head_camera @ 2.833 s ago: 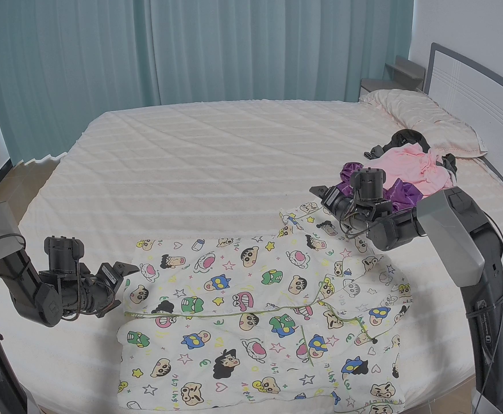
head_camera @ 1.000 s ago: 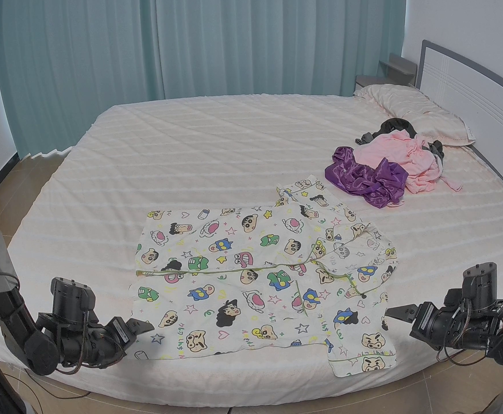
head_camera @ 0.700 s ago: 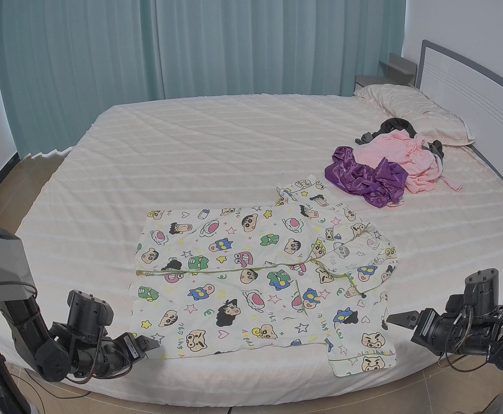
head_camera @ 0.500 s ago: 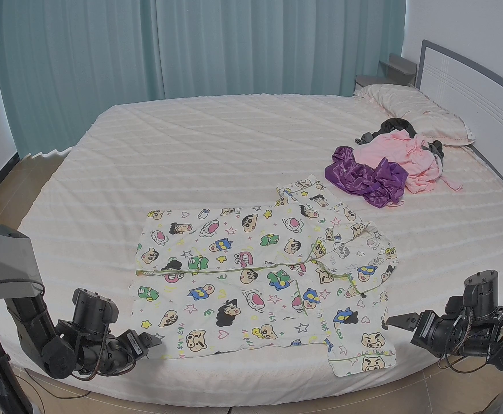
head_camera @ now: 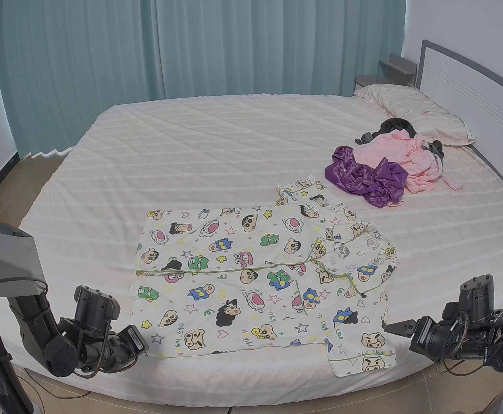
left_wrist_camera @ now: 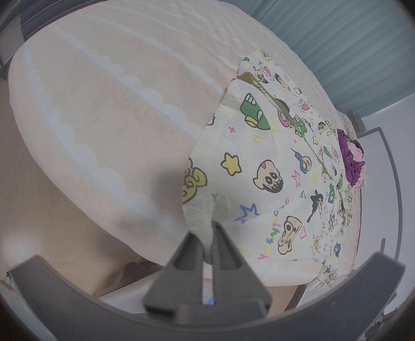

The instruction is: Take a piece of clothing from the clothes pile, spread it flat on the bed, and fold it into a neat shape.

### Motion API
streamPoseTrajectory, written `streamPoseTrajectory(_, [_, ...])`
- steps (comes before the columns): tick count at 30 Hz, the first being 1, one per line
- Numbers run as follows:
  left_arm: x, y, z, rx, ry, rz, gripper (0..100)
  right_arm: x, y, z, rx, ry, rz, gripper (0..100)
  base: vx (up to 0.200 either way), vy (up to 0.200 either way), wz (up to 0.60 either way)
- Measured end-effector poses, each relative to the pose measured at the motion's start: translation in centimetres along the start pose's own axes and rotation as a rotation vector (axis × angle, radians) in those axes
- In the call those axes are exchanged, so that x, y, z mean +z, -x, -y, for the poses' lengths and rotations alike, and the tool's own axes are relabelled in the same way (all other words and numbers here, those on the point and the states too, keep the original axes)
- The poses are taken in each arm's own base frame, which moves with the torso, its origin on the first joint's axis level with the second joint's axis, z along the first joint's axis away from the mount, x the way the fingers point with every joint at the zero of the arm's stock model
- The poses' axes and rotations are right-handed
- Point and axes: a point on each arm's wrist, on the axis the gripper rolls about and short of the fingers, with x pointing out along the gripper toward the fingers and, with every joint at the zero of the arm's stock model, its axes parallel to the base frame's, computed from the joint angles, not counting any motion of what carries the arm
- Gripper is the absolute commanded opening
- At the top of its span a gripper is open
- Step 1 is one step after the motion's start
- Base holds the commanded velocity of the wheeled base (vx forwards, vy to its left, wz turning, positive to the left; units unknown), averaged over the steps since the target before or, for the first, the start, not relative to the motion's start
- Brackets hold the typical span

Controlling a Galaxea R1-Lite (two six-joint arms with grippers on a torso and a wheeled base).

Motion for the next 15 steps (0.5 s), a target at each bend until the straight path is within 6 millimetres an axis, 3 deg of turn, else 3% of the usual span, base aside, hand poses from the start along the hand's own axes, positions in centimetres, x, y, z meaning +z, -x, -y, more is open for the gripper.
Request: streamPoseTrajectory(15, [2.0,-0.3,0.2,-0.059,0.05,0.093,0,-0.3,-1.1,0.1,0.01,0.019,0.005,100,0.0,0.0,0.0])
